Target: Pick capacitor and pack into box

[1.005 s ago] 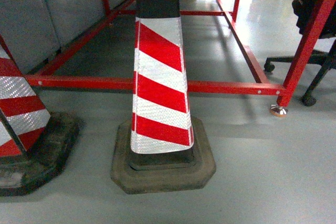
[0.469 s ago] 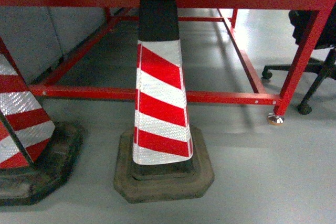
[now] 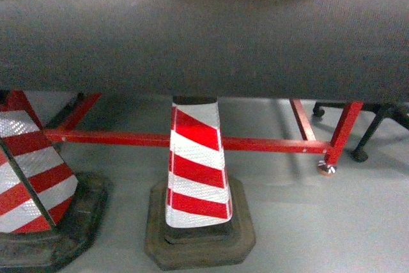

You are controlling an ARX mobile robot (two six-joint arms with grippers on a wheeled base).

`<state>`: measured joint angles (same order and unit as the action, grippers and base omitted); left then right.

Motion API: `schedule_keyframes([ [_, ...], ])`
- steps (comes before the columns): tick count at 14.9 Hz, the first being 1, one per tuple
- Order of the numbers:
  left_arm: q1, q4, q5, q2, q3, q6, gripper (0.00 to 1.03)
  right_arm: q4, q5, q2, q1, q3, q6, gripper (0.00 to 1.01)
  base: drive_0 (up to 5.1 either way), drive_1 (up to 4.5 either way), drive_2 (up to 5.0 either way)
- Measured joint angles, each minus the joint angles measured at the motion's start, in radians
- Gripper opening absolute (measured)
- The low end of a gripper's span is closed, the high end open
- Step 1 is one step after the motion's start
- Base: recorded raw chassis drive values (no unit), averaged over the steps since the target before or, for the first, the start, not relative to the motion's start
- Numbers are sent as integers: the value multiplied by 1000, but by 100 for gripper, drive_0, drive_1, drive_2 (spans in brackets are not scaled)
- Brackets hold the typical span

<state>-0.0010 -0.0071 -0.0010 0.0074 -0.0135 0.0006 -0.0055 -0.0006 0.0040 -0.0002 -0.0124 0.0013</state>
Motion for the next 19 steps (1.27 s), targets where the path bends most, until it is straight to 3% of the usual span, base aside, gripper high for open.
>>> schedule_keyframes([
  [19, 0, 1, 0, 0, 0, 0, 44, 0, 1, 0, 0, 0, 1, 98, 0, 0, 0],
])
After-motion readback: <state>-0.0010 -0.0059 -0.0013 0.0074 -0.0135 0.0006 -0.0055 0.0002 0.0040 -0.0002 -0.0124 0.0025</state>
